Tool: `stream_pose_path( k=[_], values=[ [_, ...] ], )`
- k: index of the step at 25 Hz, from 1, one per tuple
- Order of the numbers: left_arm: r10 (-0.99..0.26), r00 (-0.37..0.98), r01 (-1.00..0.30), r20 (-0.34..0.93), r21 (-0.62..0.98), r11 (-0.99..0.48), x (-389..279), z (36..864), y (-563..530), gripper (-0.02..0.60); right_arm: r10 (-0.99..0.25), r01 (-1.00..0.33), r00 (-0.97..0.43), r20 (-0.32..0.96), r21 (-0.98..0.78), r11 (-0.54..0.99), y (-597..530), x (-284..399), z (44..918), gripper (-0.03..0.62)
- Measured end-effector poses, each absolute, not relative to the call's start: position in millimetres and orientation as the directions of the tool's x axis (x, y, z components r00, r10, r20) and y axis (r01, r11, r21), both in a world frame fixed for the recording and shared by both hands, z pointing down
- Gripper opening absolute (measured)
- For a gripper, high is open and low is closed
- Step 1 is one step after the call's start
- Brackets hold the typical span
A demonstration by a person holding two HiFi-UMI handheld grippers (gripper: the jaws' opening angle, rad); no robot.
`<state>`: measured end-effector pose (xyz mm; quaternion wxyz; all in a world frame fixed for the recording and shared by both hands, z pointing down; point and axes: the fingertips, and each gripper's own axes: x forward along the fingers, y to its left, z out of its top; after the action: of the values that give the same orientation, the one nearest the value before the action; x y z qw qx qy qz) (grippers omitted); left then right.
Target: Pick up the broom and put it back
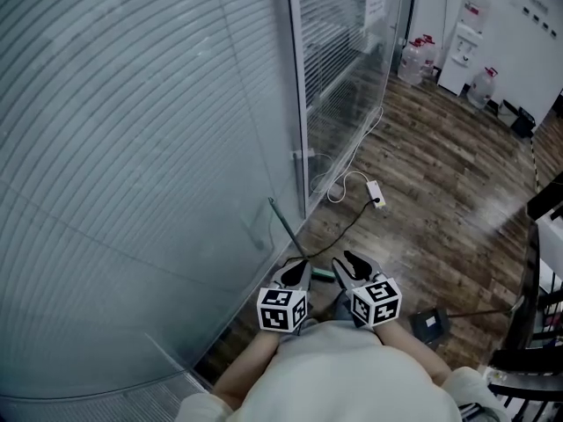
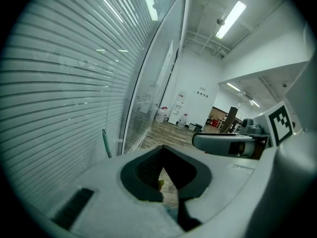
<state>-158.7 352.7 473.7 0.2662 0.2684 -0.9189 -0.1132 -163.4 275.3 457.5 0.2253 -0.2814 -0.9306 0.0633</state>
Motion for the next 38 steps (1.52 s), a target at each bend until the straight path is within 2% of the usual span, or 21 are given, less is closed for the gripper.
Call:
stream_pose_path(
  k=[14, 16, 19, 38],
  values=[
    [-0.557, -0.720, -0.448, 0.414, 0.335, 0.829, -149, 459, 352, 0.003, 0.539, 0.481, -0.766, 0.351, -0.245, 0.842, 271, -147, 440, 0.087],
    [-0.556, -0.721, -0.449, 0.414, 0.333, 0.829, -149, 458, 352, 0.003, 0.530, 0.473, -0.773, 0.348, -0.241, 0.847, 268, -147, 439, 0.070],
    [-0.554, -0.723, -0.448, 0.413, 0.330, 0.831, -146, 458, 351, 0.003, 0.515, 0.459, -0.784, 0.346, -0.236, 0.857, 264, -144, 439, 0.006],
    [-0.539, -0.736, -0.432, 0.411, 0.328, 0.840, -144, 455, 348, 0.003, 0.520, 0.473, -0.778, 0.352, -0.217, 0.854, 259, -144, 439, 0.006]
  ],
)
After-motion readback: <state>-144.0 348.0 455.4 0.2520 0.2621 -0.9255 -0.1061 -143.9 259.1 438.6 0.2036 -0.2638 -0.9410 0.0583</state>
